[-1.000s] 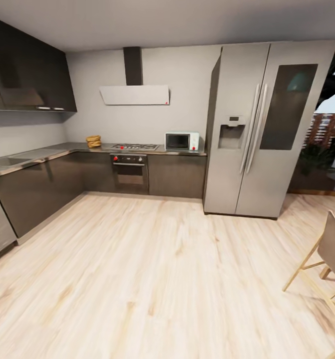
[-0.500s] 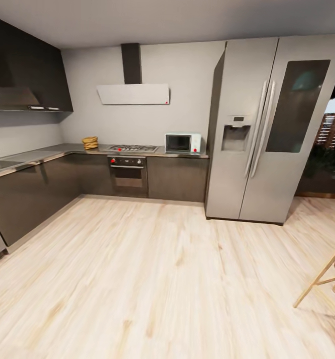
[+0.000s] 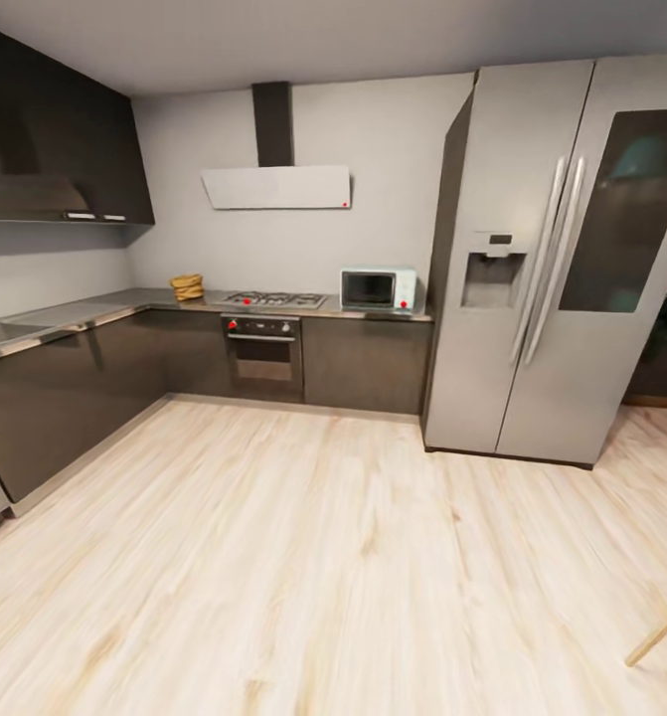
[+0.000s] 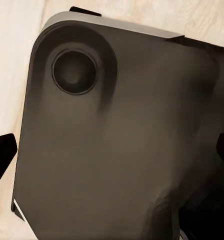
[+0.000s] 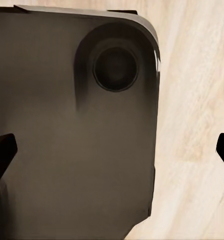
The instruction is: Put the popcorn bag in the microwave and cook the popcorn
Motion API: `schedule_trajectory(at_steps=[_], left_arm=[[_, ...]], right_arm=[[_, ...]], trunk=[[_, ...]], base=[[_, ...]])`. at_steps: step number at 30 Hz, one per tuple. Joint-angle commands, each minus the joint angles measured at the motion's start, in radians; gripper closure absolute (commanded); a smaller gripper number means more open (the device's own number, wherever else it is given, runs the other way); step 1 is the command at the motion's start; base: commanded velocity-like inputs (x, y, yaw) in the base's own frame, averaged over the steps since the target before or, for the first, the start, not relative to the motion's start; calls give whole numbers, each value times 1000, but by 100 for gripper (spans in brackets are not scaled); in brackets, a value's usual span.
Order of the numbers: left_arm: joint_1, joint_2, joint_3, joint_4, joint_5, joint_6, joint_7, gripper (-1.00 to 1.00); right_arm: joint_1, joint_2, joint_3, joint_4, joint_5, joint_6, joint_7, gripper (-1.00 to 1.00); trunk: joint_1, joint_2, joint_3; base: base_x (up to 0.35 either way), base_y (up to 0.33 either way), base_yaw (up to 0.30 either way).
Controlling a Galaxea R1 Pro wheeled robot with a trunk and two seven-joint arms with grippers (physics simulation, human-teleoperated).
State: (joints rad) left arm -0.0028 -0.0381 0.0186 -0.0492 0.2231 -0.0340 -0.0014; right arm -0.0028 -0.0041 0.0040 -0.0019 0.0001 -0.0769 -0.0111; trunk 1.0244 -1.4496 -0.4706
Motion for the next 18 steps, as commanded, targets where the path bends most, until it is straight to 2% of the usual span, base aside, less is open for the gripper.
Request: schedule_trajectory(at_steps=[1,18], left_arm=[[0,0,1,0,5,-3,0,-100],[0,0,2,2,7,-3,0,-100]], right_arm=[[0,0,1,0,0,-3,-1,-100],[0,-2,1,0,0,-3,-1,-100]], trunk=[[1,0,-1],[1,0,-1]], base=[[326,0,33],[326,11,3]])
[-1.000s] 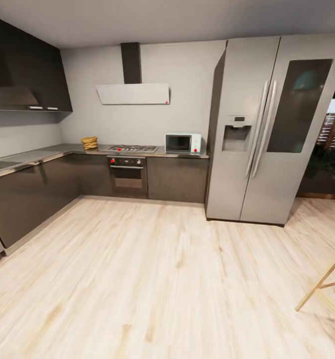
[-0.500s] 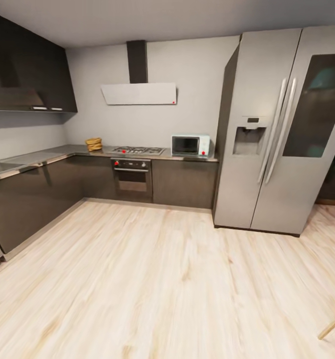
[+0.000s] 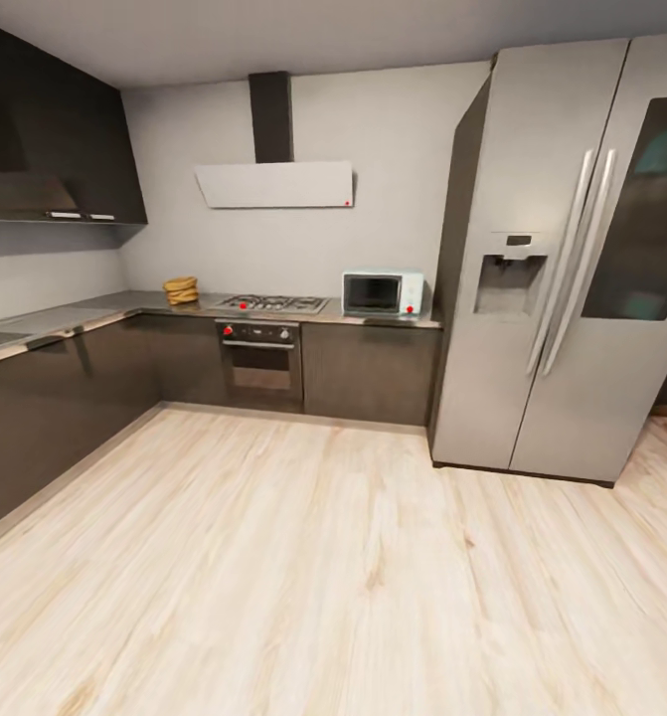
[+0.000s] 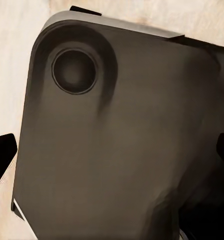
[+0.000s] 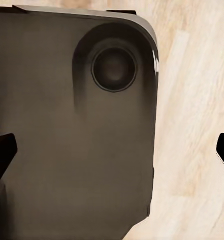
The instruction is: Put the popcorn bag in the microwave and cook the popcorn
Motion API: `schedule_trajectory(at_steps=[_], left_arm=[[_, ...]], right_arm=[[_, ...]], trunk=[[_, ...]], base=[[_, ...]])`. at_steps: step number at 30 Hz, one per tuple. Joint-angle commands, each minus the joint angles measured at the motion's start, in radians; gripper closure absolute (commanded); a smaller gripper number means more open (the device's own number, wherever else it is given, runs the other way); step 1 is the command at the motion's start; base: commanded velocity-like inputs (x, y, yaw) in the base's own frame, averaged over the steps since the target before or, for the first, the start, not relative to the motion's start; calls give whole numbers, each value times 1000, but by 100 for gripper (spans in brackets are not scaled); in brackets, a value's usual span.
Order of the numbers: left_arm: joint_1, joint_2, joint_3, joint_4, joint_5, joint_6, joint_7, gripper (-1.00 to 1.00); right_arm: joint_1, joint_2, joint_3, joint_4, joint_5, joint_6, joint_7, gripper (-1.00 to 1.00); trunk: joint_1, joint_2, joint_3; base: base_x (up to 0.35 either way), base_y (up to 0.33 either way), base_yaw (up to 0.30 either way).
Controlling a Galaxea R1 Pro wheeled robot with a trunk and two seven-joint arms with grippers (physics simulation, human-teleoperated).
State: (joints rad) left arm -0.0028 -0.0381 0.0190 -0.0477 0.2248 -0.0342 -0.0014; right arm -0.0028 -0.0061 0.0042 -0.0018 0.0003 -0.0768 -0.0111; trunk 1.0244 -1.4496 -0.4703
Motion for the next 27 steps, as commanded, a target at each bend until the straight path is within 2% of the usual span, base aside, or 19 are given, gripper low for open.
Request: schedule_trajectory(at_steps=[1,18,23,27], left_arm=[[0,0,1,0,5,-3,0,-100],[0,-2,1,5,5,-1,9,-100],[0,-2,1,2,4,36,9,-100],[0,-2,1,2,3,41,9,-100]], right_arm=[[0,0,0,0,0,-3,-1,-100],[0,0,0,0,1,-3,-1,-100],[0,-1,0,0,1,-3,-1,-100],[0,-2,0,0,1,-3,-1,-100]], trunk=[[1,0,-1],[1,0,-1],[1,0,-1],[1,0,-1]], base=[[326,68,0],[326,74,0],[326,74,0],[326,74,0]])
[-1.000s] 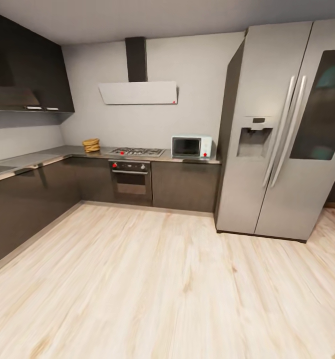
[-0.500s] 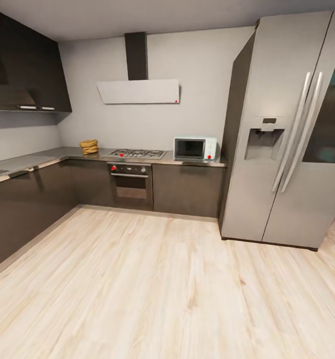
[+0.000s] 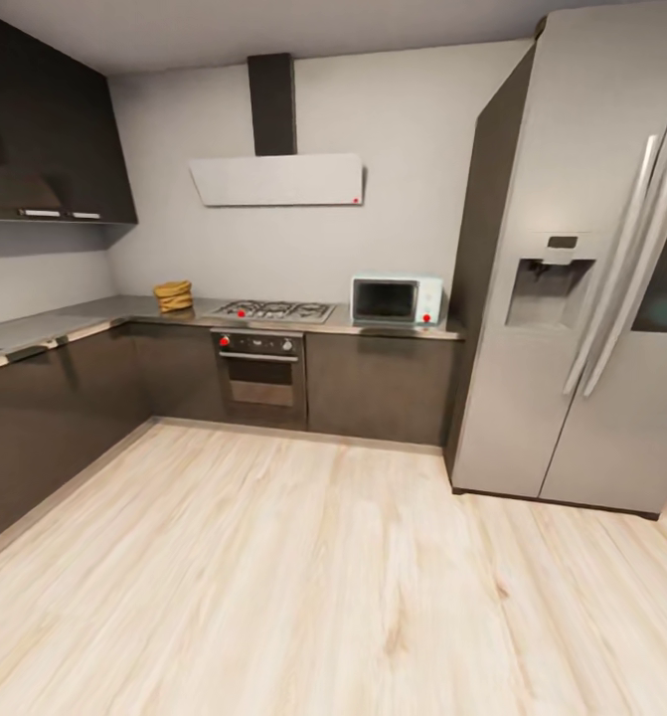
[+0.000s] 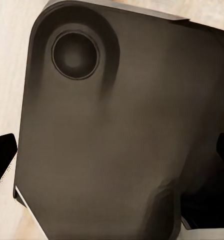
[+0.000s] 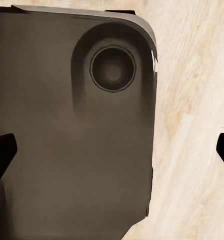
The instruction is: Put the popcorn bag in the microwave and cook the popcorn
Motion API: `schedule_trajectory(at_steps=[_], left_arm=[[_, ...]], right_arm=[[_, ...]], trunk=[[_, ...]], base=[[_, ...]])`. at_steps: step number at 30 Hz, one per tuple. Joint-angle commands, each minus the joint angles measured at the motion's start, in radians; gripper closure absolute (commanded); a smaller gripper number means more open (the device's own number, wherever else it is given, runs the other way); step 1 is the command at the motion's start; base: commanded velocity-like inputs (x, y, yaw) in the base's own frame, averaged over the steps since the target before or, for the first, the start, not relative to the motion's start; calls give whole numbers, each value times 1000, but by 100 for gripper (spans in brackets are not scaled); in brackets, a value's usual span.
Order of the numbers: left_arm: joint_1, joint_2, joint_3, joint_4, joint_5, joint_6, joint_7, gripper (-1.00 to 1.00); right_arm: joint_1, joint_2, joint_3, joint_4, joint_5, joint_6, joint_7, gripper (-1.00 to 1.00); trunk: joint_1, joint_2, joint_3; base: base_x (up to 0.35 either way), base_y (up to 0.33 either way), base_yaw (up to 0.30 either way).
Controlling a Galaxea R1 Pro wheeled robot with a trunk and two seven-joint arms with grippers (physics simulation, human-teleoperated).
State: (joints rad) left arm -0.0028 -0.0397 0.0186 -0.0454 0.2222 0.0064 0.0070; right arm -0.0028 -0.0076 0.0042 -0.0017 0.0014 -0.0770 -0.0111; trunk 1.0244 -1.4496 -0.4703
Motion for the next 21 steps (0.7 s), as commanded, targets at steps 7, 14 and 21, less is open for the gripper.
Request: schedule_trajectory(at_steps=[7,14,21], left_arm=[[0,0,1,-1,6,1,1,-100],[0,0,1,-1,6,1,1,-100],[0,0,1,-1,6,1,1,-100]], right_arm=[[0,0,0,0,0,-3,-1,-100],[0,0,0,0,-1,-3,-1,-100],[0,1,-1,0,-3,-4,-1,-100]], trunk=[[1,0,-1],[1,0,-1],[1,0,-1]], base=[[326,74,0],[326,74,0],[326,74,-173]])
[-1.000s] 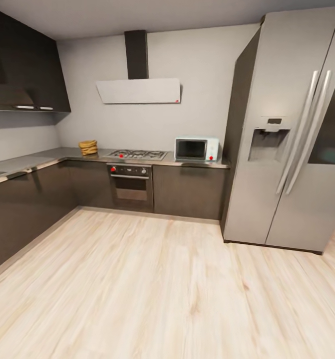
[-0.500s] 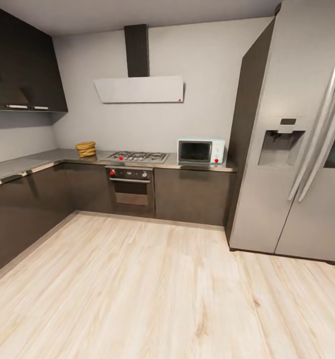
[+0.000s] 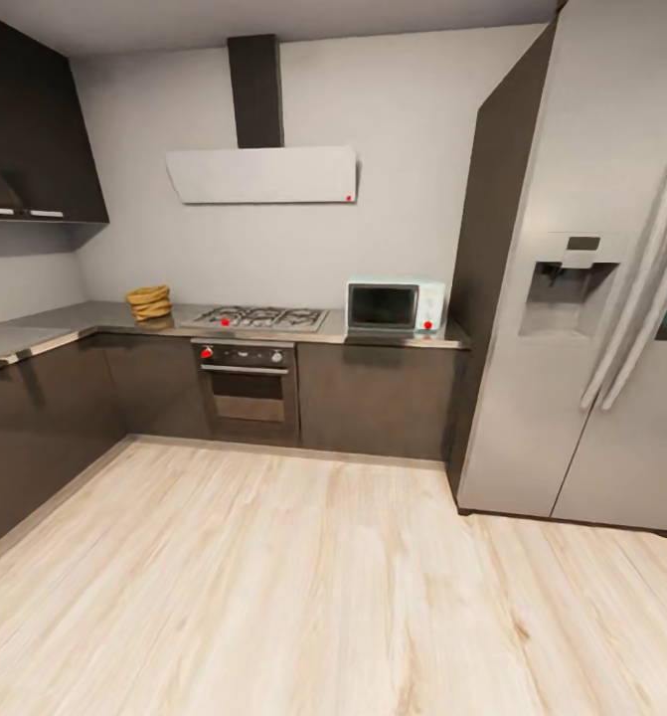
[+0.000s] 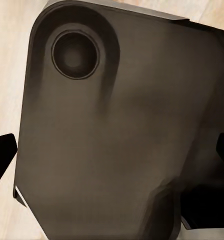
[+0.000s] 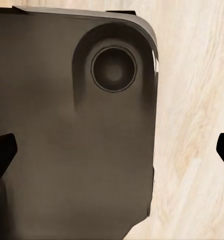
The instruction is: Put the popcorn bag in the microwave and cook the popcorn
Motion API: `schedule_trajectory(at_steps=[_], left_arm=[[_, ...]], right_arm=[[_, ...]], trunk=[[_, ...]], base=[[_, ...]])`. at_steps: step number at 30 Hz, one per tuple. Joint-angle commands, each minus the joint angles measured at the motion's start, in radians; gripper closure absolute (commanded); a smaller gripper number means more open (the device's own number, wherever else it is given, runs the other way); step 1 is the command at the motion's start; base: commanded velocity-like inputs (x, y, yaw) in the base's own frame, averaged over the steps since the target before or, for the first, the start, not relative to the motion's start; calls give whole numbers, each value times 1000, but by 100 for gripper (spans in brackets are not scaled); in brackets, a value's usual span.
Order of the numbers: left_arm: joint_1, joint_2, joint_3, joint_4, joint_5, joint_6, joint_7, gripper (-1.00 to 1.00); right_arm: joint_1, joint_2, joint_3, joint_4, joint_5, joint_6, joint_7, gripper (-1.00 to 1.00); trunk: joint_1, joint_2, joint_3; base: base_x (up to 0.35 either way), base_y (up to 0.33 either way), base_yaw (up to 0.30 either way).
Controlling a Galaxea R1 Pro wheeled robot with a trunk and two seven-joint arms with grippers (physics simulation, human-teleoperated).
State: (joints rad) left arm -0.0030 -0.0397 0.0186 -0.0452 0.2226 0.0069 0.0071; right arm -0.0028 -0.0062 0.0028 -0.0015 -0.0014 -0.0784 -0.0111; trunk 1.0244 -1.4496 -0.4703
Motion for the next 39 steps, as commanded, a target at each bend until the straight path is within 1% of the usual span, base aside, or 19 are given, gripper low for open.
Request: schedule_trajectory(at_steps=[1,7,28,34,39], left_arm=[[0,0,1,-1,6,1,1,-100],[0,0,1,-1,6,1,1,-100],[0,0,1,-1,4,1,1,-100],[0,0,1,-1,4,1,1,-100],[0,0,1,-1,4,0,1,-100]], right_arm=[[0,0,0,0,0,-2,-1,-100],[0,0,0,0,0,-3,-1,-100],[0,-4,2,0,2,-2,-1,-100],[0,-5,2,0,2,-4,-1,-100],[0,-3,2,0,1,-6,-1,-100]], trunk=[[1,0,-1],[1,0,-1],[1,0,-1],[1,0,-1],[1,0,-1]], base=[[326,74,-243],[326,74,-187],[326,73,-4],[326,14,0],[326,0,-164]])
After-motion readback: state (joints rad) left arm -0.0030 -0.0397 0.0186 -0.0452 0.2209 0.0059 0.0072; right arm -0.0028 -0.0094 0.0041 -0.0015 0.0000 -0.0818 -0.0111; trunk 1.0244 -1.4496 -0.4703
